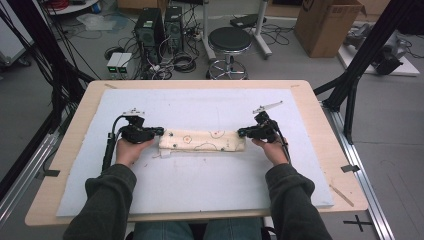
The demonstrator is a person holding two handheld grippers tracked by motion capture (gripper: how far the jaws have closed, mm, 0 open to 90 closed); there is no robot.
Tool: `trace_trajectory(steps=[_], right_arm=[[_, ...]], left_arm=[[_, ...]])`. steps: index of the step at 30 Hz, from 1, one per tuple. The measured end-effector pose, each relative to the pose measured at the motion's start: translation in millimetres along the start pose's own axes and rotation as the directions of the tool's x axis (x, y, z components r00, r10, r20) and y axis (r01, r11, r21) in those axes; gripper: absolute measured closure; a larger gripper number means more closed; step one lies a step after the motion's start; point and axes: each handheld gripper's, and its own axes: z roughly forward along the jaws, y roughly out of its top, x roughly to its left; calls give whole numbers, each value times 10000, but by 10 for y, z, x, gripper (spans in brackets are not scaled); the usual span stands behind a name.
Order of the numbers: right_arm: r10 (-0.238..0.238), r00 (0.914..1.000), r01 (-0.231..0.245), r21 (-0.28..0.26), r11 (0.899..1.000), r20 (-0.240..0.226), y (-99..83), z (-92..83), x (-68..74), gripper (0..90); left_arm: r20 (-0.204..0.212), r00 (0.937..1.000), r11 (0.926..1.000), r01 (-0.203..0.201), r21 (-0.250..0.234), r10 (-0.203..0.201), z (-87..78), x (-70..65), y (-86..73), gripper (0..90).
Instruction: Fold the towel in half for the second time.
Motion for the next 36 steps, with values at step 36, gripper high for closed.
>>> trace_trajectory(steps=[36], right_arm=[[205, 9998, -199, -1167, 9930, 40, 6, -133, 25, 588]], left_arm=[[303, 9957, 9951, -864, -480, 879, -141, -127, 93, 622]])
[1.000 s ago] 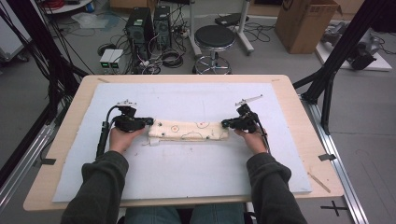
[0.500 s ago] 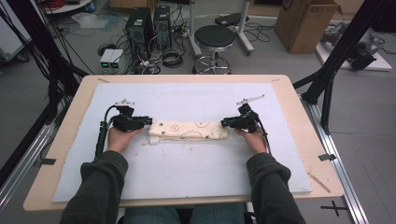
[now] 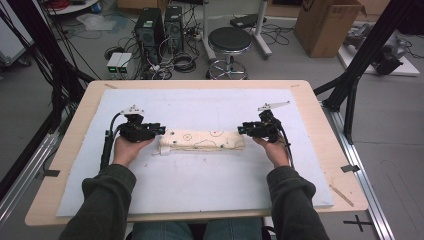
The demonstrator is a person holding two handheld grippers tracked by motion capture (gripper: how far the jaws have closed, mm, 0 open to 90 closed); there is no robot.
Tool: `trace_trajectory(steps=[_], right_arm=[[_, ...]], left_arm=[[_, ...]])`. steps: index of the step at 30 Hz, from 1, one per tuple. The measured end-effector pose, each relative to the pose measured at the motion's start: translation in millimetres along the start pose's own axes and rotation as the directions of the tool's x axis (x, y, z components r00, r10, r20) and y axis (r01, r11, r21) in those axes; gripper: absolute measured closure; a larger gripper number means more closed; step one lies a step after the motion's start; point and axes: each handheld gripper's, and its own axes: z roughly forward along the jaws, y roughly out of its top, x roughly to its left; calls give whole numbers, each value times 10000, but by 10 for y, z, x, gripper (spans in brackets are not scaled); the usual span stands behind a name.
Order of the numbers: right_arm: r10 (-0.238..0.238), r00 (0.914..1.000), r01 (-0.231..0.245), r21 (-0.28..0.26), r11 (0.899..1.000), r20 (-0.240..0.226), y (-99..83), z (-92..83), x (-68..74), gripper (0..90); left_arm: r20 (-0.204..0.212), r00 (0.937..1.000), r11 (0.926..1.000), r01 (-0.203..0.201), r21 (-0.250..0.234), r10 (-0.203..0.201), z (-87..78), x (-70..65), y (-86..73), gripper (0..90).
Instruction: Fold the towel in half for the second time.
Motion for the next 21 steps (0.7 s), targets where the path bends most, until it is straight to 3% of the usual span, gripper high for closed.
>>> trace_trajectory(steps=[4, 8, 14, 19, 21], right_arm=[[8, 10000, -7, 86, 10000, -99, -6, 13, 32, 582], [-204, 9998, 206, 461, 9987, -46, -14, 86, 81, 578], [-438, 9990, 436, 1081, 9932, -5, -45, 192, 95, 577], [-597, 9981, 566, 1631, 9850, 141, -74, 246, 110, 577], [-697, 9974, 663, 1572, 9853, 165, -88, 253, 109, 577]], left_arm=[[236, 9994, 9997, -244, 87, 242, 6, -77, -21, 624], [273, 9987, 9974, -448, 570, 433, 51, -113, -87, 624], [253, 9932, 9830, -1161, 1426, 1136, 125, -162, -132, 620], [158, 9937, 9778, -1116, 1773, 1105, 168, -152, -169, 624], [139, 9931, 9762, -1173, 1827, 1167, 174, -155, -172, 624]])
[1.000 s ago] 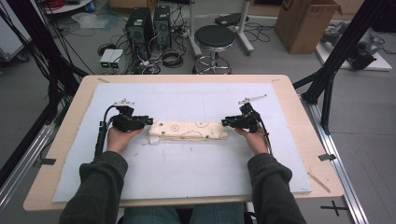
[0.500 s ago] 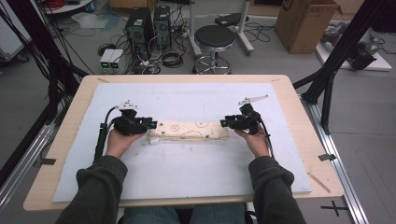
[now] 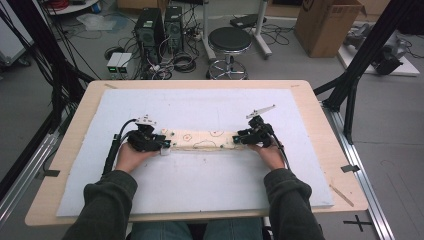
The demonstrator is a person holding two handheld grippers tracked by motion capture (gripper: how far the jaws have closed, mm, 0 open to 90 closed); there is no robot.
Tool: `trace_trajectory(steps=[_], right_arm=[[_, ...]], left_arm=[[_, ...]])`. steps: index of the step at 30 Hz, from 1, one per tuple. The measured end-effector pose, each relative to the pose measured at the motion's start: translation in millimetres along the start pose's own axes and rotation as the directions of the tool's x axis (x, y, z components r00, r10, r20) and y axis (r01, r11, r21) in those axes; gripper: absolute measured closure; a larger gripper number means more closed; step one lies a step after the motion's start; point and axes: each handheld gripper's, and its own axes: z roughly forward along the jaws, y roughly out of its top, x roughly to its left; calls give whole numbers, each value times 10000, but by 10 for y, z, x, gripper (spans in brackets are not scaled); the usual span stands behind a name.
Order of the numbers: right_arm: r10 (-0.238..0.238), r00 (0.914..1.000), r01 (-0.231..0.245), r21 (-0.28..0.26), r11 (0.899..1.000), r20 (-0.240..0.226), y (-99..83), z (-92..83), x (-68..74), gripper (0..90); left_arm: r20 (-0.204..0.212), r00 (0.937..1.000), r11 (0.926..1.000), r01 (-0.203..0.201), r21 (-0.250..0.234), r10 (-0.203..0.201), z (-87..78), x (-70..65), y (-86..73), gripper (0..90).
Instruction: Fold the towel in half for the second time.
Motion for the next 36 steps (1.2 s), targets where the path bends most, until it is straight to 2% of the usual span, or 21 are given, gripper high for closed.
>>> trace_trajectory(steps=[2, 8, 13, 19, 26, 36], right_arm=[[95, 9999, -95, 18, 10000, -40, -20, 12, -5, 570], [164, 9999, -164, -184, 9997, 6, -13, -18, 15, 524], [399, 9992, -396, -610, 9974, 34, -1, -86, 37, 434], [613, 9981, -600, -1155, 9915, 72, 9, -197, 53, 342], [864, 9962, -850, -1248, 9885, 57, 5, -273, 78, 242], [750, 9971, -722, -1511, 9859, 132, 6, -350, 115, 162]], left_arm=[[-2, 10000, 10000, -2, 14, 2, -2, -3, 4, 619], [120, 9999, 9988, 116, -468, -110, -65, -15, 36, 574], [222, 9990, 9972, 396, -641, -382, -130, 3, 38, 532], [339, 9984, 9920, 483, -1169, -446, -211, -44, 70, 489], [401, 9981, 9902, 525, -1293, -477, -271, -75, 83, 421], [401, 9985, 9875, 432, -1514, -375, -362, -113, 95, 363]])
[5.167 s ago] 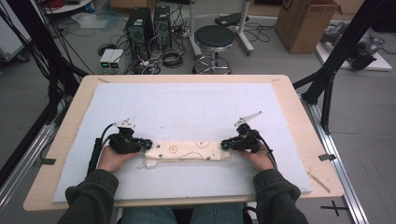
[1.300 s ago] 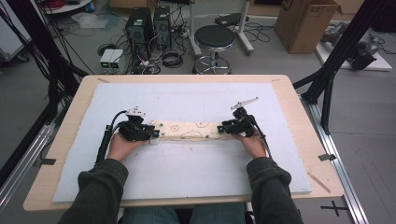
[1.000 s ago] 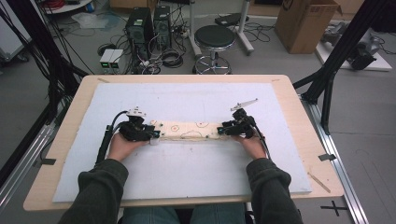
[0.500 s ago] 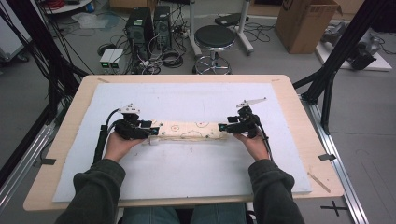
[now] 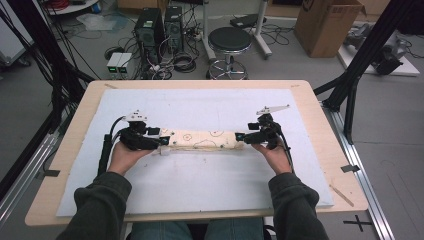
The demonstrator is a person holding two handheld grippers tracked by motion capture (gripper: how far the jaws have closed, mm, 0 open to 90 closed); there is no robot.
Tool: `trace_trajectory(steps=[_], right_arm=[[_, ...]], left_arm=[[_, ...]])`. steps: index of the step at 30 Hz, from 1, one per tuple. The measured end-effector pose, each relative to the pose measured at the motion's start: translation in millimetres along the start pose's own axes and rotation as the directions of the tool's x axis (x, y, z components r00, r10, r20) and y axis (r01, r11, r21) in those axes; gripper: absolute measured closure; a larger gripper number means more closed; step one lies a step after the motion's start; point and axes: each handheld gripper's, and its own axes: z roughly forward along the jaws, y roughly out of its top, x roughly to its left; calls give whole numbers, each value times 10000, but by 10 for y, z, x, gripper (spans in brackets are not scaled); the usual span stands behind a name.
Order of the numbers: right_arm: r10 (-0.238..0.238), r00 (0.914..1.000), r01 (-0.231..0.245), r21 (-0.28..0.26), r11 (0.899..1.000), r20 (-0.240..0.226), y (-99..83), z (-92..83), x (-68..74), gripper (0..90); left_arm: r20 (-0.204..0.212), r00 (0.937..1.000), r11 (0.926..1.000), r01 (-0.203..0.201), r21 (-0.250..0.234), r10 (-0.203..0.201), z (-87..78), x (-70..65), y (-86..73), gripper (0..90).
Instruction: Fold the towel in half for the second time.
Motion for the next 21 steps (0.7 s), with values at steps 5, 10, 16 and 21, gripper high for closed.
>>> trace_trajectory(steps=[5, 10, 16, 21], right_arm=[[60, 10000, -61, -151, 9999, -62, 1, -41, 17, 126], [-109, 9999, 108, -144, 9998, -24, 2, -64, 52, 124], [-201, 9998, 199, -224, 9996, -72, 7, -88, 85, 123], [-246, 9997, 244, -270, 9993, -87, 10, -111, 112, 124]], left_arm=[[-44, 10000, 10000, -58, -51, 58, -57, -12, -1, 342], [-40, 9998, 9997, -199, -160, 198, -117, -37, 7, 323], [-92, 9995, 9995, -297, -124, 295, -166, -48, 4, 305], [-95, 9992, 9991, -378, -171, 376, -202, -79, 8, 302]])
